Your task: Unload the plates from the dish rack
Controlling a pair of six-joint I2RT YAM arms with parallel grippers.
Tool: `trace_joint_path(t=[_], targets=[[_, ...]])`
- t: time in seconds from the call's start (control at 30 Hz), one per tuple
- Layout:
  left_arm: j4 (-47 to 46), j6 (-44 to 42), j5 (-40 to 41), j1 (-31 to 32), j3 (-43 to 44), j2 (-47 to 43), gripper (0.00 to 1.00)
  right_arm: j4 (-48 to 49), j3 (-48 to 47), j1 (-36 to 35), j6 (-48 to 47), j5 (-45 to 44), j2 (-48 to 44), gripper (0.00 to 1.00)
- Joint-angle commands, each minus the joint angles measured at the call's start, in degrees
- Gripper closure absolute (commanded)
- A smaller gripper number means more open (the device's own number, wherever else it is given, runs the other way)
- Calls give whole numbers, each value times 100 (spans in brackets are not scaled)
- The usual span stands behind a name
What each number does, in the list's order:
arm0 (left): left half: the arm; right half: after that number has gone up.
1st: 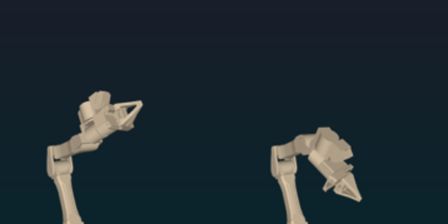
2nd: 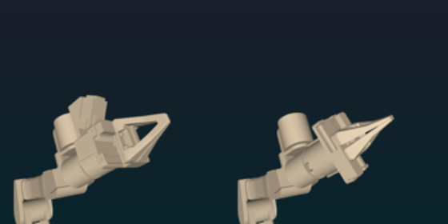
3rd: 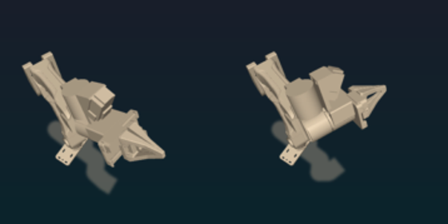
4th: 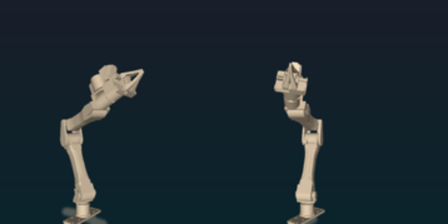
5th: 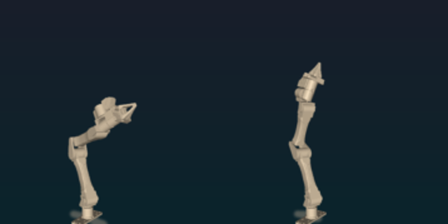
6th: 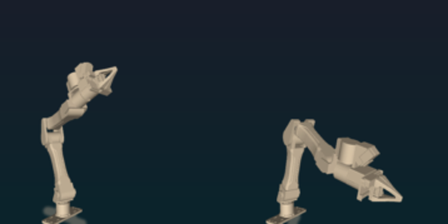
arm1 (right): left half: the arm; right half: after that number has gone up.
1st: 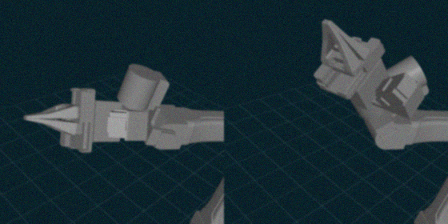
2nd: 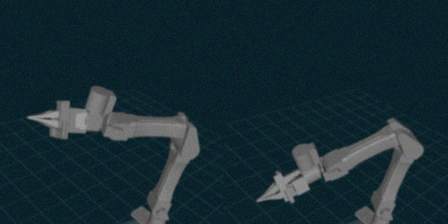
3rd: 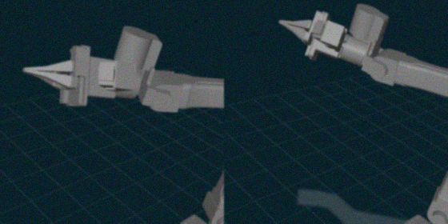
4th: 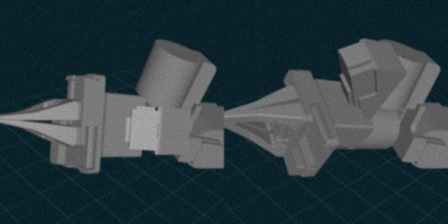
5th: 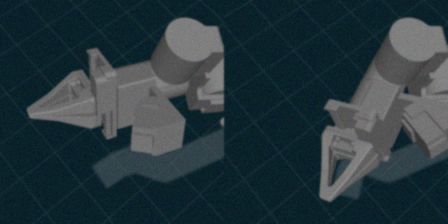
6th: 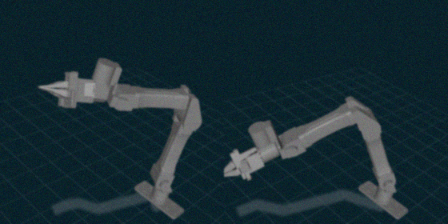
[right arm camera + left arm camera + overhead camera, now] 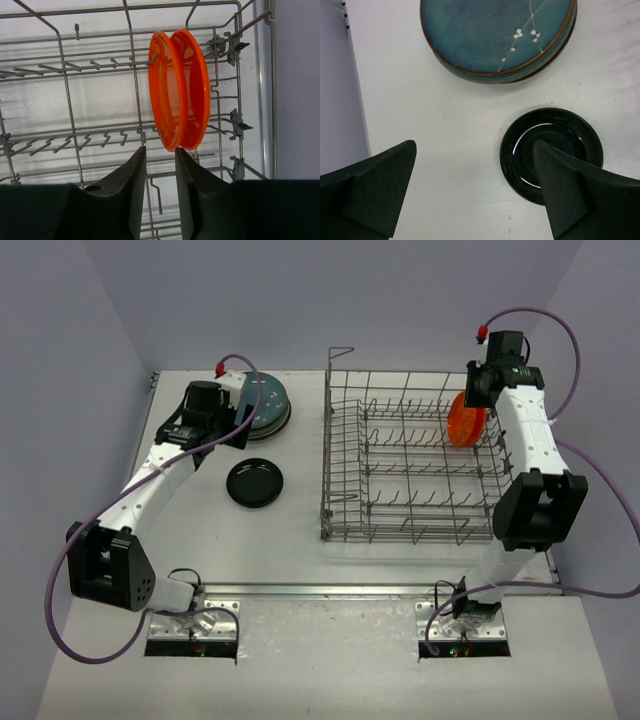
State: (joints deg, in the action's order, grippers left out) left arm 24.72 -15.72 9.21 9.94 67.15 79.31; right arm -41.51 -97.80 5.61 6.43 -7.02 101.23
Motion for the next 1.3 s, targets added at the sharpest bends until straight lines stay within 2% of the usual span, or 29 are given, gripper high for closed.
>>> trace_joint_path(t=[0.0, 0.37, 0.63, 0.77, 0.8, 0.83, 0.87, 0.93, 1.07, 1.27], targets=[[-496, 297, 749, 113, 257, -160, 0, 311, -389, 28, -222, -396, 279, 70], [-442, 535, 583, 122, 449, -144, 0, 574, -765, 28, -580, -633, 1021, 72], [-254, 510, 709, 122, 553, -82, 0, 755, -697, 37, -945, -669, 1366, 75], [-187, 449, 574, 113, 554, -65, 0, 758, -713, 37, -994, -575, 1434, 80], [-172, 425, 491, 113, 554, -65, 0, 781, -714, 44, -1032, -558, 1434, 85], [-170, 421, 477, 106, 554, -57, 0, 785, -714, 38, -1075, -555, 1420, 86], [-170, 421, 477, 112, 561, -56, 0, 807, -699, 30, -1133, -526, 1395, 93], [-168, 421, 434, 113, 573, -42, 0, 1077, -488, -10, -1375, -579, 1146, 99], [-123, 421, 316, 113, 621, -29, 0, 1619, 15, -106, -1782, -695, 469, 100], [-91, 508, -74, 113, 746, -21, 0, 1525, -305, -225, -1890, -608, -108, 100]])
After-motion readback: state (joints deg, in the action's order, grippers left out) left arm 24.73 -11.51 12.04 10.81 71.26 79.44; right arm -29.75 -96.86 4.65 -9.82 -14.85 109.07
